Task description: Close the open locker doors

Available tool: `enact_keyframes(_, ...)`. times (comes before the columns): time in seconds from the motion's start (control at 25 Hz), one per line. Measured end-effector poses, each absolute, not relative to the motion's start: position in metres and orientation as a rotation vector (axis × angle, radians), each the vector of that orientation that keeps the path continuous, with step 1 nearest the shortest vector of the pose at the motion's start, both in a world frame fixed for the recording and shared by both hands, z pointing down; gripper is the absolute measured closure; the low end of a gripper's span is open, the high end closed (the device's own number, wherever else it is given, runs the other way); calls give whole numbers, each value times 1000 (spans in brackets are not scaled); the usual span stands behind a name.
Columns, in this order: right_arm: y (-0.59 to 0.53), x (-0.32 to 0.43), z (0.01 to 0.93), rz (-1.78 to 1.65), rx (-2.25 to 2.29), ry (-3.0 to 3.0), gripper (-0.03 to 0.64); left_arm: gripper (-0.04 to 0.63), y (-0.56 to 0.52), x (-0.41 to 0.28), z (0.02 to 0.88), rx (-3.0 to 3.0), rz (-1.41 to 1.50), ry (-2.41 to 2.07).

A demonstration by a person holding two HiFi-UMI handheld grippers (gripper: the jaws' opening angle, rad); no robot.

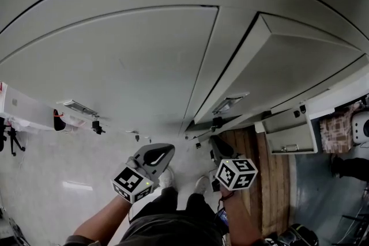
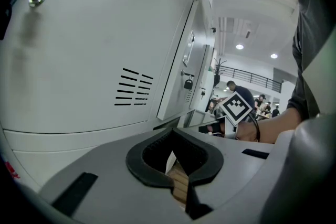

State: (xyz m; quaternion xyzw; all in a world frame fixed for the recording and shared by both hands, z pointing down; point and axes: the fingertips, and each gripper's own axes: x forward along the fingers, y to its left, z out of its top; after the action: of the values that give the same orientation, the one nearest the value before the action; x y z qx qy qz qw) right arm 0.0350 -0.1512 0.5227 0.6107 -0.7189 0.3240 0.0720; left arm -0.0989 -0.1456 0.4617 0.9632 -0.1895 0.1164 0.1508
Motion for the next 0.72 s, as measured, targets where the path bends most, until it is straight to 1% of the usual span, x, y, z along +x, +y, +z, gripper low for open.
enact_keyframes(0.28,-155,28,543,1046,1789,-2140,586,586,-154,-102,460,2759,333,-572)
enact_keyframes(0.72,-172,24,541,1023,1729,-2175,586,586,-163,-101,462,2738,330,-620)
